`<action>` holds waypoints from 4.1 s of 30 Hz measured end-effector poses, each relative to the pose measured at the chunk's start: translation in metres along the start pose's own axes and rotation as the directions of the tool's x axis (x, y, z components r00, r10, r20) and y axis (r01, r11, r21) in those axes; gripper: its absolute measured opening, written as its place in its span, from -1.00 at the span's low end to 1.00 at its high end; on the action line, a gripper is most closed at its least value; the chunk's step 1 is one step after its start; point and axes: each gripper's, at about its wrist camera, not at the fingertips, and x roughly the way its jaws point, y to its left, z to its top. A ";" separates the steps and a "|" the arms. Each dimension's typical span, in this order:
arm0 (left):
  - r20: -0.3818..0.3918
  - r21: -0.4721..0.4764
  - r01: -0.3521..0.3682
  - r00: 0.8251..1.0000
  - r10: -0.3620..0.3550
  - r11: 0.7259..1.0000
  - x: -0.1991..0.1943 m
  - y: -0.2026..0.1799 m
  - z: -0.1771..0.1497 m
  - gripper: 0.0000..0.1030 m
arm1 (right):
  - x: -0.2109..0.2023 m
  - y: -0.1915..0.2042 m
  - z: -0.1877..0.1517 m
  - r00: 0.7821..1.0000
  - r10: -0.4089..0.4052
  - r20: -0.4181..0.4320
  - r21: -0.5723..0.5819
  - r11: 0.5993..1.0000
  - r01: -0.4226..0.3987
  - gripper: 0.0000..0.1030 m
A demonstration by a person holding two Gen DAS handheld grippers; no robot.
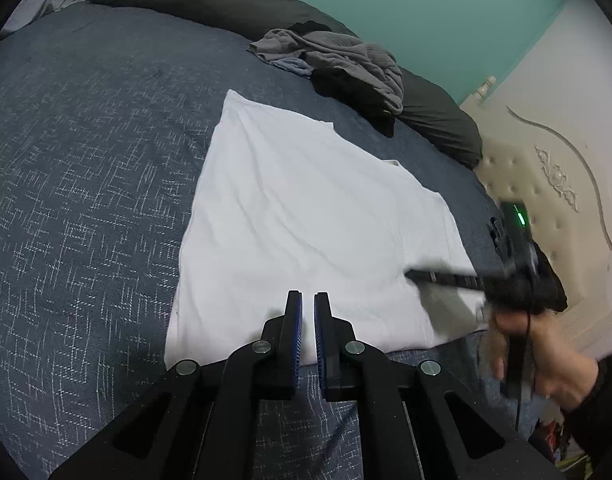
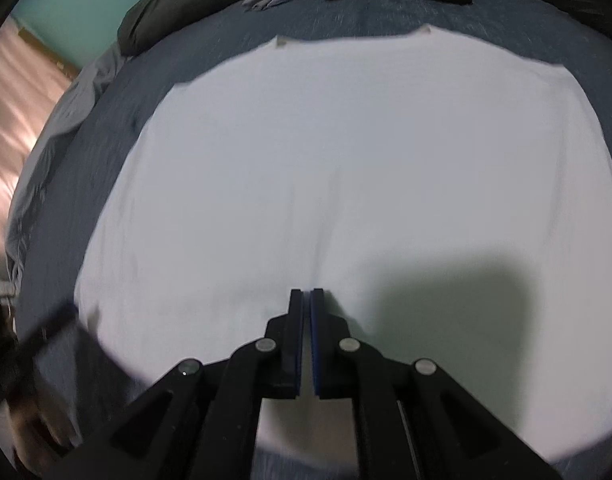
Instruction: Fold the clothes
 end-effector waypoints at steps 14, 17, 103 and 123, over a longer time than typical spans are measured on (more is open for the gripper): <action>0.022 -0.042 -0.006 1.000 0.006 0.999 -0.017 0.000 -0.002 -0.57 | -0.034 -0.007 -0.077 0.997 0.061 -0.047 0.030 0.998 -0.060 -0.94; 0.029 -0.095 -0.019 0.999 0.022 0.995 -0.027 0.009 -0.009 -0.41 | -0.049 -0.024 -0.080 0.994 0.105 0.022 0.096 0.990 -0.107 -0.94; -0.247 0.303 0.039 0.968 0.039 0.952 0.140 -0.268 -0.006 -0.72 | -0.132 -0.217 -0.110 0.812 0.235 0.534 0.322 0.832 -0.452 -0.46; -0.231 0.277 -0.049 0.966 0.116 0.960 0.140 -0.210 -0.009 -0.72 | -0.102 -0.219 -0.097 0.885 0.189 0.426 0.358 0.863 -0.357 -0.43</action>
